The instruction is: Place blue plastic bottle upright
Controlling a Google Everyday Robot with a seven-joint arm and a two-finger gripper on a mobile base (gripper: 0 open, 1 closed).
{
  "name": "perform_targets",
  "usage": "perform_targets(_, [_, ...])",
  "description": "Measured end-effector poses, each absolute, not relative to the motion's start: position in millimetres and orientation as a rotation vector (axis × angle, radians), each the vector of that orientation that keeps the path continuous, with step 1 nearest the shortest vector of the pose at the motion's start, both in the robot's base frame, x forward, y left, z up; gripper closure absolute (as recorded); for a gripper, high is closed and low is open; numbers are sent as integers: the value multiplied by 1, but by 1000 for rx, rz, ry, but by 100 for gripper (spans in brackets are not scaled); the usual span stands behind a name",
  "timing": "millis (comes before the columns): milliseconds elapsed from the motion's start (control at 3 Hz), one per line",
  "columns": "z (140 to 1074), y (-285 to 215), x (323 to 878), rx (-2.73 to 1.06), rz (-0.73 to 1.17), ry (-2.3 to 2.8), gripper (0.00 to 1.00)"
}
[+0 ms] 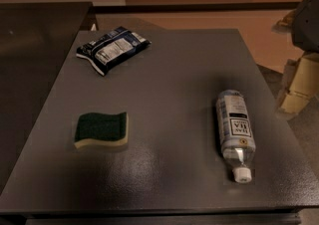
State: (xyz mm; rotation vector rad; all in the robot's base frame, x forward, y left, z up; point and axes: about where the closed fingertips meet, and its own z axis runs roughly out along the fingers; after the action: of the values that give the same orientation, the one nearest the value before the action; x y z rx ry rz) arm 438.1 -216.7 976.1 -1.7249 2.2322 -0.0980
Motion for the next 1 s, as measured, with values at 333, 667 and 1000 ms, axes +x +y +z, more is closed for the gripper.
perform_targets(333, [977, -216, 438, -1725, -101, 2230, 0])
perform_targets(667, [972, -210, 440, -1836, -80, 2169, 0])
perform_targets(1000, [962, -196, 446, -2057, -20, 2018, 0])
